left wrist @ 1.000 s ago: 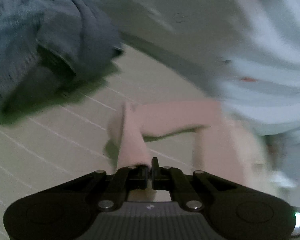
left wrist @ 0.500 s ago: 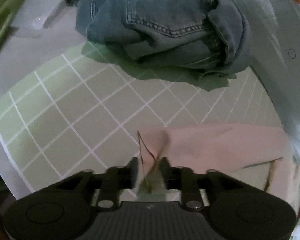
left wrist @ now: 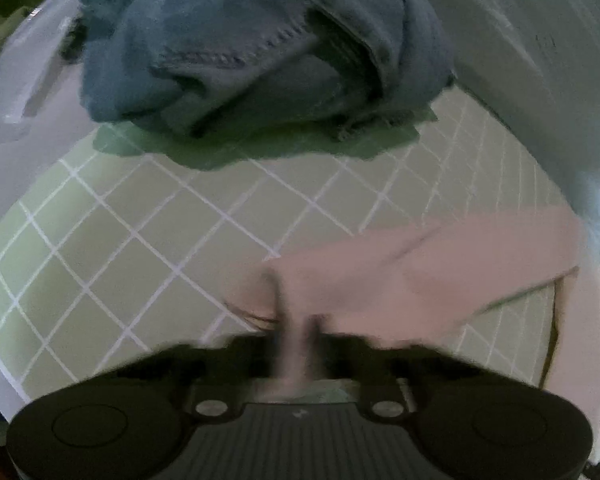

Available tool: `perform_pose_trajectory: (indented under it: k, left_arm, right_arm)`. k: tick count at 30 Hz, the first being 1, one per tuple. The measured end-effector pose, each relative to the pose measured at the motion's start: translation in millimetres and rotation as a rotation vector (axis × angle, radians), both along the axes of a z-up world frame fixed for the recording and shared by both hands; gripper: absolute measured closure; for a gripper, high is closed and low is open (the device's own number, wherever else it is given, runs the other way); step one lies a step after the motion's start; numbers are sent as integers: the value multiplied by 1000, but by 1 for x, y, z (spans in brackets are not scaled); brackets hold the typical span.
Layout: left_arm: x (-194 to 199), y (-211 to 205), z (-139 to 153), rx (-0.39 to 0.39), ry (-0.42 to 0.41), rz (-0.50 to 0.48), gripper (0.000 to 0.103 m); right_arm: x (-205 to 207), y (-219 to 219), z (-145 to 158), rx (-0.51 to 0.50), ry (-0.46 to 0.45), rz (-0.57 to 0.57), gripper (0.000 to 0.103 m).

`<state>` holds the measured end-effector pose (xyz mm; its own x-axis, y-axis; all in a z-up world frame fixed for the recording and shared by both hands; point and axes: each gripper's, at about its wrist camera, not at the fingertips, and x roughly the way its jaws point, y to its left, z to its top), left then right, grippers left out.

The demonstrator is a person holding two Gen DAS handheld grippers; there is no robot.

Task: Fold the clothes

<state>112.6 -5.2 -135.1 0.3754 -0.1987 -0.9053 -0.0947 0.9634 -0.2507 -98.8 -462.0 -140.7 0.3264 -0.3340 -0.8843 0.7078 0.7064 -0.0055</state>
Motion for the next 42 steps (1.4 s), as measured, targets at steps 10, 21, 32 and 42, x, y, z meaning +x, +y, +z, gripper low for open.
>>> perform_pose_trajectory:
  k: [10, 21, 32, 42]
  left_arm:
    - [-19, 54, 103, -371, -162, 147, 99]
    - [-18, 44, 14, 18, 35, 162, 84]
    - [-18, 32, 2, 95, 60, 114, 48]
    - [-10, 16, -3, 182, 78, 95, 33]
  right_arm:
    - [-1, -1, -1, -3, -1, 9, 0]
    - [-3, 0, -2, -11, -10, 15, 0]
    - [21, 2, 18, -81, -57, 58, 1]
    - [145, -21, 45, -1, -286, 198, 27]
